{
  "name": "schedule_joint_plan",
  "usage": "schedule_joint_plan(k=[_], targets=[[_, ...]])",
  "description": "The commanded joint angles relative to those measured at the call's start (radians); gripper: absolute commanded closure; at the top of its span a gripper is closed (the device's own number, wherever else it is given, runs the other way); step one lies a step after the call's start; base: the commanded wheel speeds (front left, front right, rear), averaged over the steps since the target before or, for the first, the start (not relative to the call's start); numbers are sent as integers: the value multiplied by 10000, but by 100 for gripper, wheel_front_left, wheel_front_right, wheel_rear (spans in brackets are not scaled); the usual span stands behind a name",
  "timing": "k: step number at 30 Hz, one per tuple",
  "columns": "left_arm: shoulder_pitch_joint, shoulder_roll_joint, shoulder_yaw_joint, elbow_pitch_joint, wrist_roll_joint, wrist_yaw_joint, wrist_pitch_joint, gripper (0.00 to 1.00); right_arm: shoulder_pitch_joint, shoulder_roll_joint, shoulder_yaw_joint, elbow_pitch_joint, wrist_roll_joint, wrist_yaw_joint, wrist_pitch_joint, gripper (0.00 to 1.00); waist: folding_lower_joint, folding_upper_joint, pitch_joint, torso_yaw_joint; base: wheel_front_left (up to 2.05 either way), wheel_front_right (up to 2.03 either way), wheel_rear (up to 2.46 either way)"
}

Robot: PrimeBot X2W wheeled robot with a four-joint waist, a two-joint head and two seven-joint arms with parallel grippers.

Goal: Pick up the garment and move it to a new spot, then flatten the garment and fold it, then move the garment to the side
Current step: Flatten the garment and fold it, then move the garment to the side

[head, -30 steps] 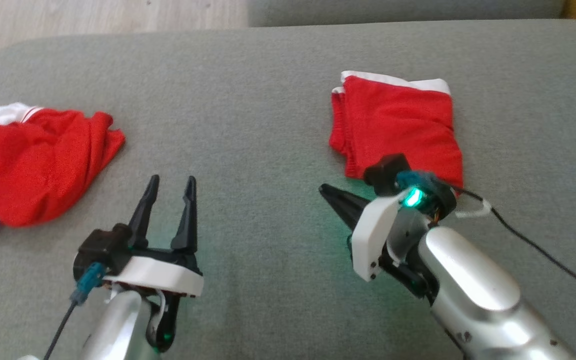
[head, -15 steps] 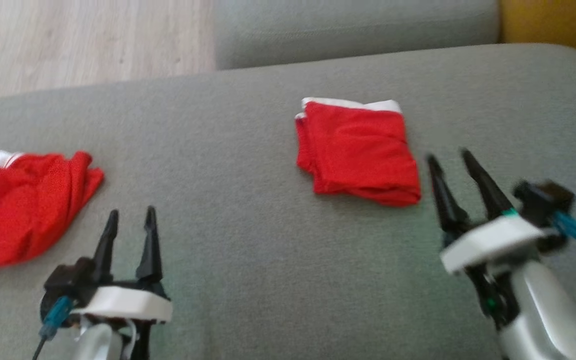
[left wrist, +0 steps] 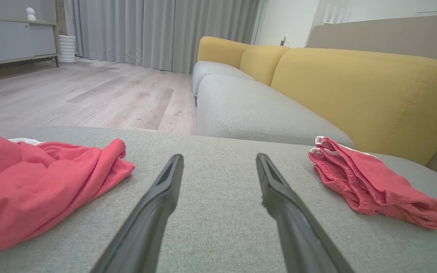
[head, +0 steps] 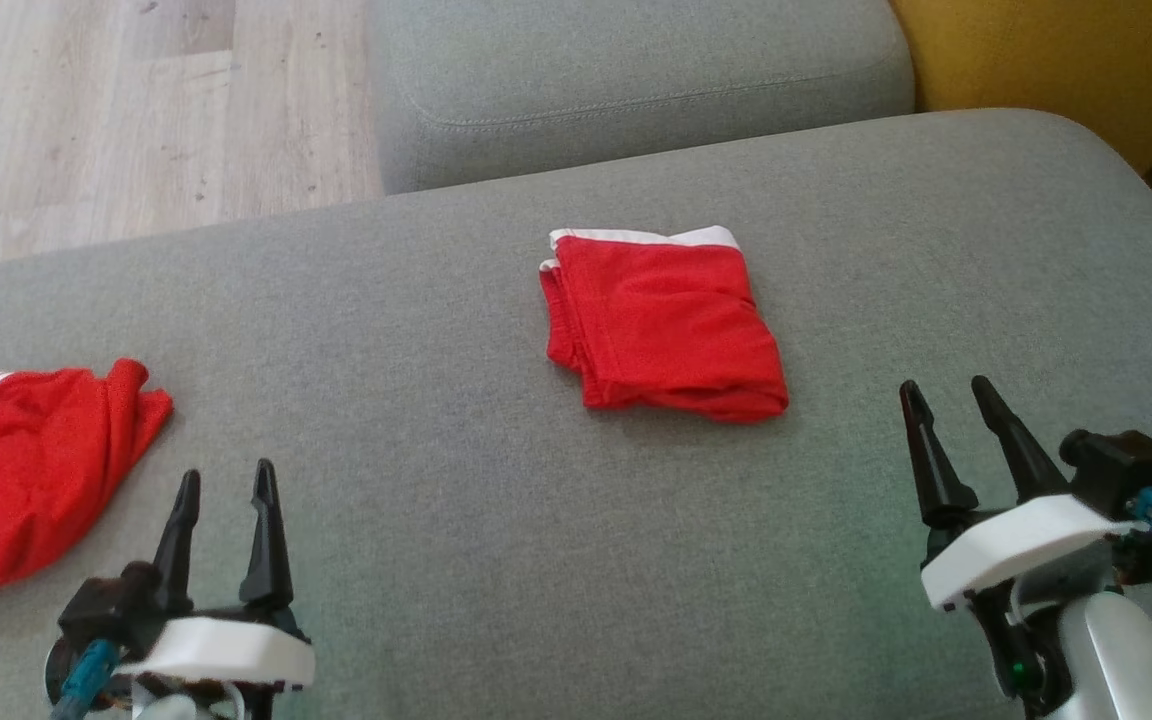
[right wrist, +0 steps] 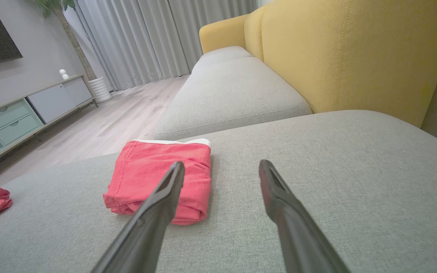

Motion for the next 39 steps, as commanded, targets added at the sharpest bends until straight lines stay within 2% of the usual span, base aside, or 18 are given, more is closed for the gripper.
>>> schedule_joint_plan(k=[1, 12, 18, 22, 23, 30, 35, 39], targets=[[-264, 134, 458, -349, 103, 31, -82, 0, -263, 26, 205, -401, -78, -9, 7, 0, 1, -1, -5, -7, 0, 0, 0], [-224, -83, 386, -423, 232, 32, -82, 0, -293, 72, 116, -390, -137, -9, 234, 0, 1, -1, 72, 128, 0, 0, 0], [-610, -125, 230, -659, 283, 13, -82, 0, -1648, 188, 170, -82, -83, -9, 882, 0, 1, -1, 787, 478, 0, 0, 0], [-1105, -144, 57, -880, 315, -9, -82, 0, -3208, 187, 170, 913, -16, -9, 2082, 0, 1, -1, 1617, 944, 0, 0, 0], [-1105, -144, 57, -880, 315, -9, -82, 0, -3208, 187, 170, 913, -16, -9, 2082, 0, 1, -1, 1617, 944, 0, 0, 0], [-1861, -244, -308, -963, 320, -49, -82, 0, -5509, 369, -837, 3656, -124, -9, 4115, 0, 1, -1, 2690, 1854, 0, 0, 0], [-2133, -244, -430, -980, 267, -65, -82, 0, -6231, 507, -1153, 5224, -372, -9, 4684, 0, 1, -1, 3028, 2186, 0, 0, 0], [-2170, -218, -397, -1003, 241, -70, -82, 0, -6427, 588, -667, 5912, -466, -9, 5388, 2, 1, -1, 3085, 2155, 0, 0, 0]])
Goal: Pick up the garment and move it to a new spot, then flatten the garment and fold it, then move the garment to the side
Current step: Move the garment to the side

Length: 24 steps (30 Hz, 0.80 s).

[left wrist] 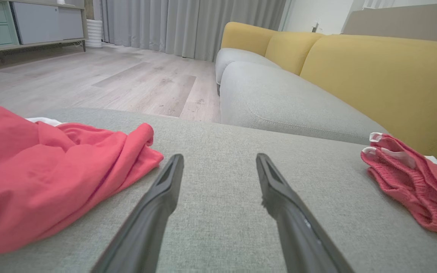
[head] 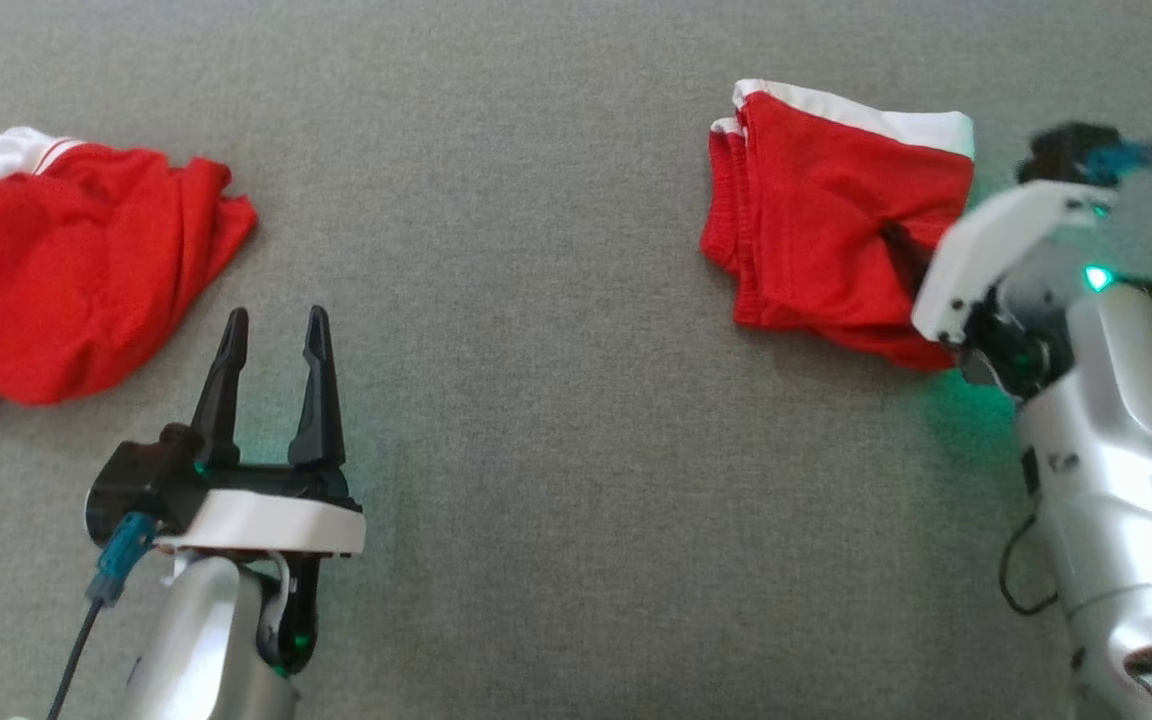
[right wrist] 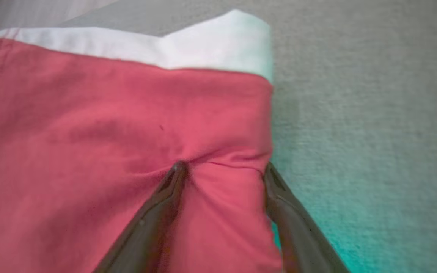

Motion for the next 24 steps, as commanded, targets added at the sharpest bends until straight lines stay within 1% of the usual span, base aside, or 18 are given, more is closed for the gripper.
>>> schedule_joint_plan(k=[1, 2, 6, 9, 12, 16, 18, 20, 21, 24], targets=[[-327, 146, 339, -336, -25, -17, -82, 0, 37, 287, 589, 50, 19, -7, 295, 80, 0, 0, 31, -62, 0, 0, 0], [-333, 152, 362, -348, -34, -17, -82, 0, -1, 267, 837, 24, 77, -7, 366, 100, 0, 0, 34, -149, 0, 0, 0], [-351, 208, 400, -478, -42, -19, -82, 0, -212, -193, 1817, -465, 228, -7, 339, 100, 0, 0, 51, -642, 0, 0, 0], [-355, 302, 542, -648, -41, -19, -82, 0, -456, -789, 2796, -1128, 392, -7, 423, 100, 0, 0, 92, -1247, 0, 0, 0], [-408, 379, 645, -849, -11, -20, -82, 0, -707, -1731, 3761, -1858, 630, -7, 575, 100, 0, 0, 179, -1839, 0, 0, 0], [-583, 469, 645, -1123, 48, -20, -82, 0, -1046, -3331, 4768, -2723, 999, -7, 514, 100, 0, 0, 460, -2529, 0, 0, 0], [-722, 547, 598, -1246, 90, -20, -82, 0, -1258, -4132, 5016, -2924, 1021, -7, 224, 100, 0, 0, 698, -2801, 0, 0, 0], [-914, 631, 535, -1382, 130, -20, -82, 0, -1467, -4779, 4990, -2899, 1031, -7, -48, 100, 0, 0, 1067, -3003, 0, 0, 0], [-1108, 707, 420, -1468, 177, -20, -82, 0, -1638, -5270, 4856, -2756, 959, -7, -383, 100, 0, 0, 1358, -3126, 0, 0, 0], [-1358, 846, 222, -1518, 217, -20, -82, 0, -1771, -5733, 4552, -2411, 958, -7, -891, 100, 0, 0, 1791, -3259, 0, 0, 0]])
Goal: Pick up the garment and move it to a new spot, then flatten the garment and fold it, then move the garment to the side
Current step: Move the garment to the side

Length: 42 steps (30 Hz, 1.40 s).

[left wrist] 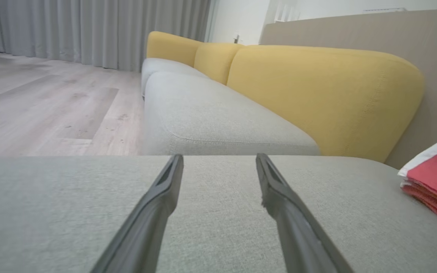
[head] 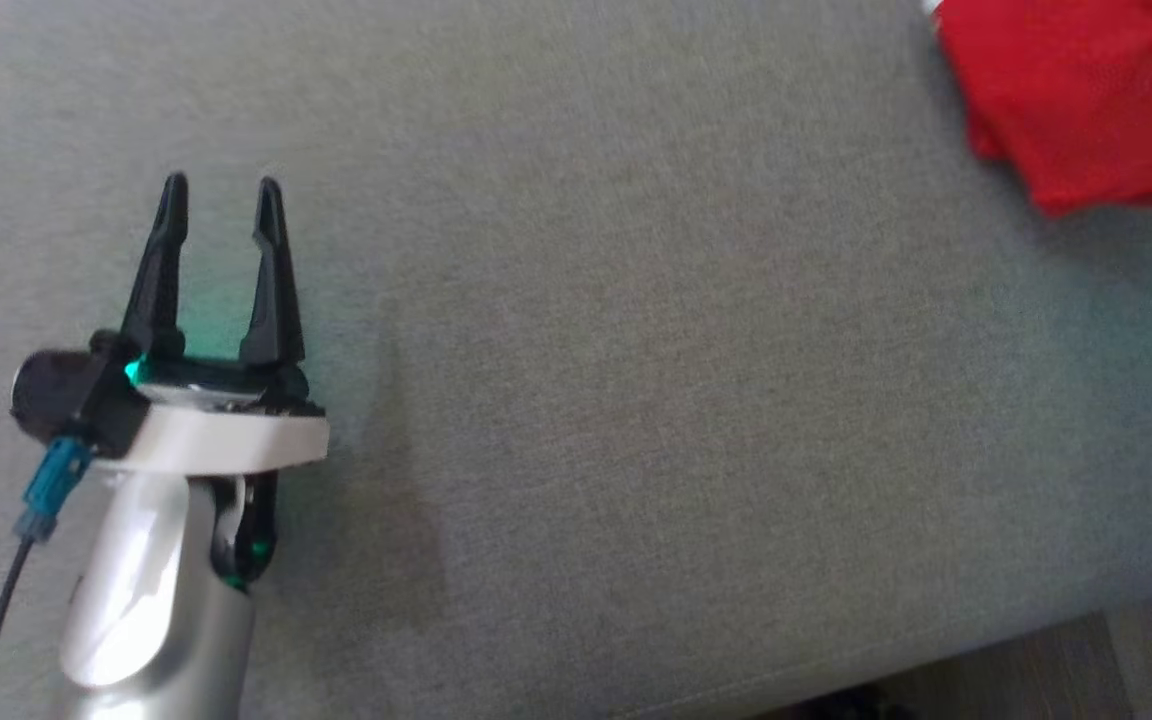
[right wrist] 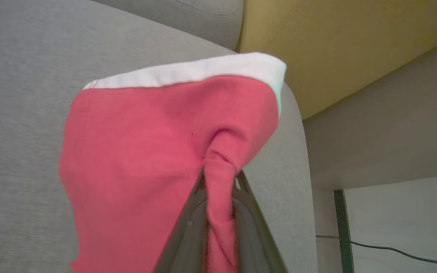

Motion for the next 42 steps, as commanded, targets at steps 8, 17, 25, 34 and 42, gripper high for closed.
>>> schedule_joint_plan(k=[8, 17, 25, 34, 42], targets=[[-589, 557, -52, -291, 84, 16, -51, 0, -173, -453, -767, 521, -185, -7, -1605, 100, -1, 0, 957, -309, 0, 0, 0], [-445, 545, -5, -156, 18, 16, -51, 0, -147, -38, -1495, 1270, -1285, -7, -3397, 0, -1, 0, 469, -81, 0, 0, 0], [568, 81, 454, 130, -40, 21, -51, 0, 999, 1292, -1887, 699, -731, -7, -4917, 0, -1, 0, -1383, 329, 0, 0, 0], [2289, -238, 1053, 465, 63, 52, -51, 0, 4445, 3326, -2043, -1375, 181, -7, -5702, 0, -1, 0, -3428, 794, 0, 0, 0], [3014, -333, 1341, 635, 128, 59, -51, 0, 6859, 4349, -2297, -2750, -373, -7, -5673, 0, -1, 0, -4007, 1093, 0, 0, 0]])
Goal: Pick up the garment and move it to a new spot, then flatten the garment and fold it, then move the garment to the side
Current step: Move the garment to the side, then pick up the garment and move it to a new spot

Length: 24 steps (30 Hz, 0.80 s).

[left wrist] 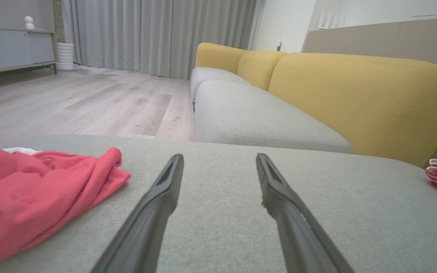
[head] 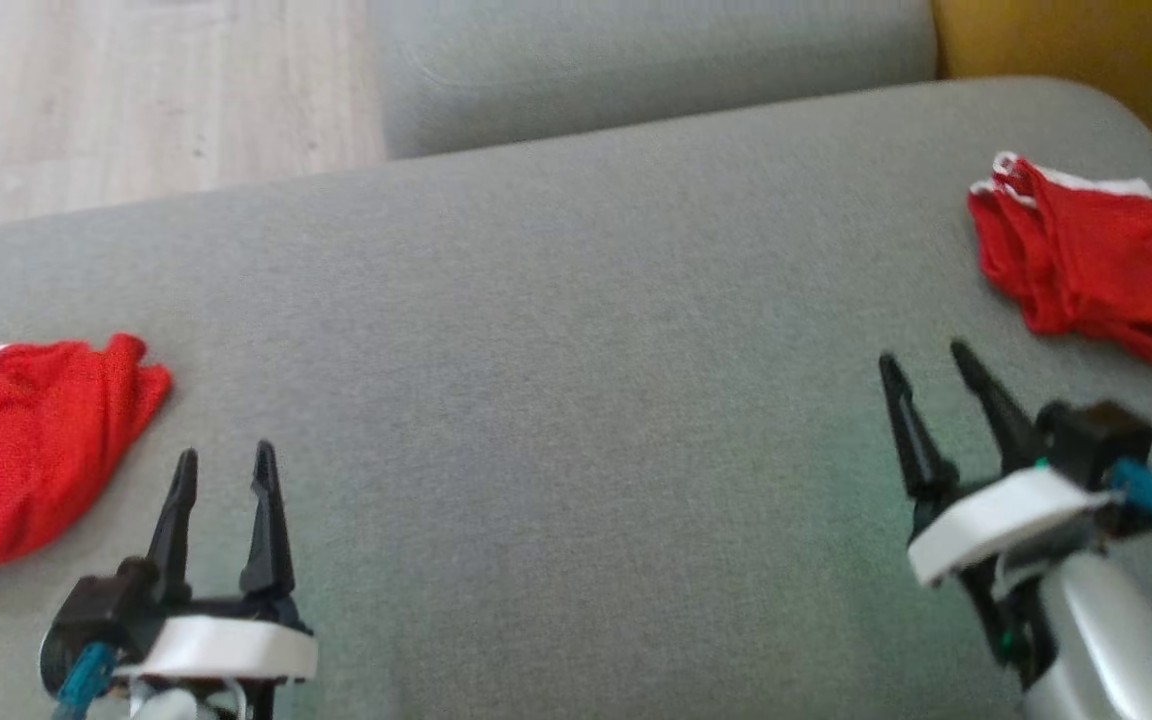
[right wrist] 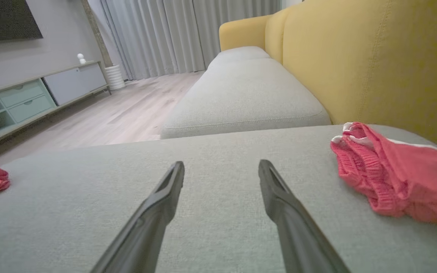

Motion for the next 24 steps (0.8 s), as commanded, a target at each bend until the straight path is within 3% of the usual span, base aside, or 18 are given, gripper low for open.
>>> schedule_joint_plan(k=[1, 13, 17, 24], targets=[[-158, 58, 409, -264, 59, 59, -53, 0, 85, 100, -2, -549, -175, -7, 37, 0, 4, -1, -162, 146, 0, 0, 0], [-80, -75, 537, -225, 83, 54, -53, 0, 789, 402, -630, -1601, -592, -7, 683, 0, 4, -1, -201, 317, 0, 0, 0], [-112, -153, 455, -246, 120, 74, -53, 0, 940, 417, -733, -1795, -643, -7, 834, 0, 4, -1, -151, 929, 0, 0, 0], [-131, -109, 355, -126, 169, 74, -53, 0, 1064, 527, -714, -1996, -665, -7, 867, 0, 4, -1, -42, 2701, 0, 0, 0]])
